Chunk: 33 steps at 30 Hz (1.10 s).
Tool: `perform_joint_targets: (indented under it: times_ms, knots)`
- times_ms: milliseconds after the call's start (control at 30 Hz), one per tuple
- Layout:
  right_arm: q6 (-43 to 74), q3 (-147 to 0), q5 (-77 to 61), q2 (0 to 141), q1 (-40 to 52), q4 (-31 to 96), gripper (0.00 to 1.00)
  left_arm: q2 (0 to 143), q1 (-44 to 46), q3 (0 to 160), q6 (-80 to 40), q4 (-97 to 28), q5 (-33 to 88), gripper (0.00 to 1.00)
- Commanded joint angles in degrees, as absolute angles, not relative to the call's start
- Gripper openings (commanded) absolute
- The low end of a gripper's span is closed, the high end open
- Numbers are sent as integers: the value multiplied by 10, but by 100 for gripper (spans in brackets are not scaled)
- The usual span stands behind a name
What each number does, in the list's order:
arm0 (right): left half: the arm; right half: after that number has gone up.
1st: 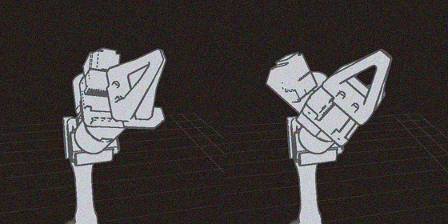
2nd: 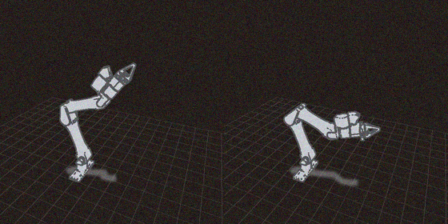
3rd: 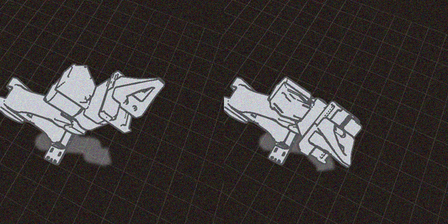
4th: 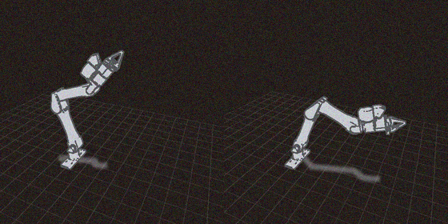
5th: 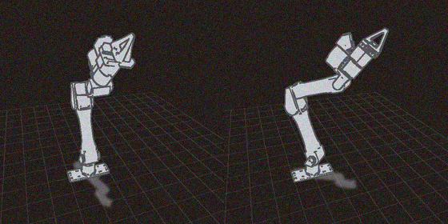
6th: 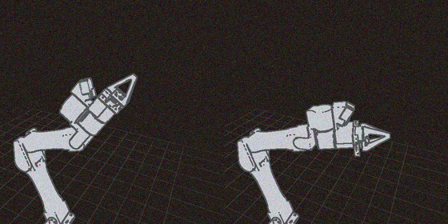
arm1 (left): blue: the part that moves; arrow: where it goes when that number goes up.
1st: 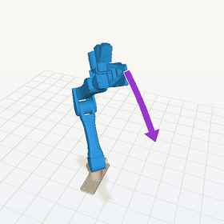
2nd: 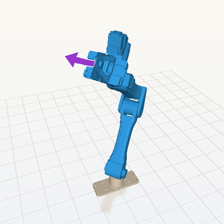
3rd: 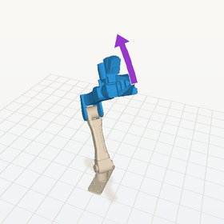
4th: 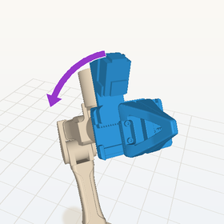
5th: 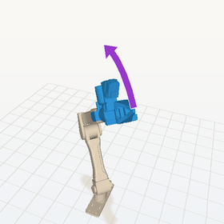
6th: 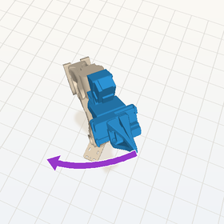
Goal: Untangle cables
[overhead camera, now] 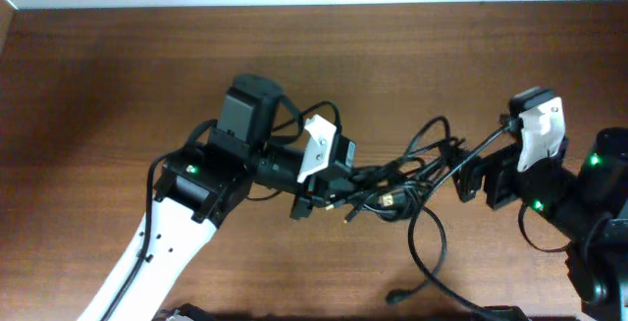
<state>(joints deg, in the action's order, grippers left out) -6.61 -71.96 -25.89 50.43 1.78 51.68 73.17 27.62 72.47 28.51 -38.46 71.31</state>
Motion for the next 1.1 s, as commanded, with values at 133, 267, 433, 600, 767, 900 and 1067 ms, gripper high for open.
perform_joint_targets:
  times_ms: [133,267,433,600,767,900,1067]
  knots:
    - [140,-723,-331,501,15,587,99,721,182,723,295,-406,724,0]
    - [138,-723,-376,495,15,523,99,721,175,723,418,-464,722,0]
    - [32,-723,-394,505,15,430,99,721,186,723,498,-504,773,0]
    - [32,-723,-395,538,15,420,99,721,254,723,511,-502,764,0]
    - [32,-723,-403,537,15,495,100,721,254,723,510,-467,738,0]
    - [32,-723,-416,519,15,521,98,721,230,723,504,-467,715,0]
    - [-7,-723,-493,509,15,532,98,721,217,723,502,-460,802,0]
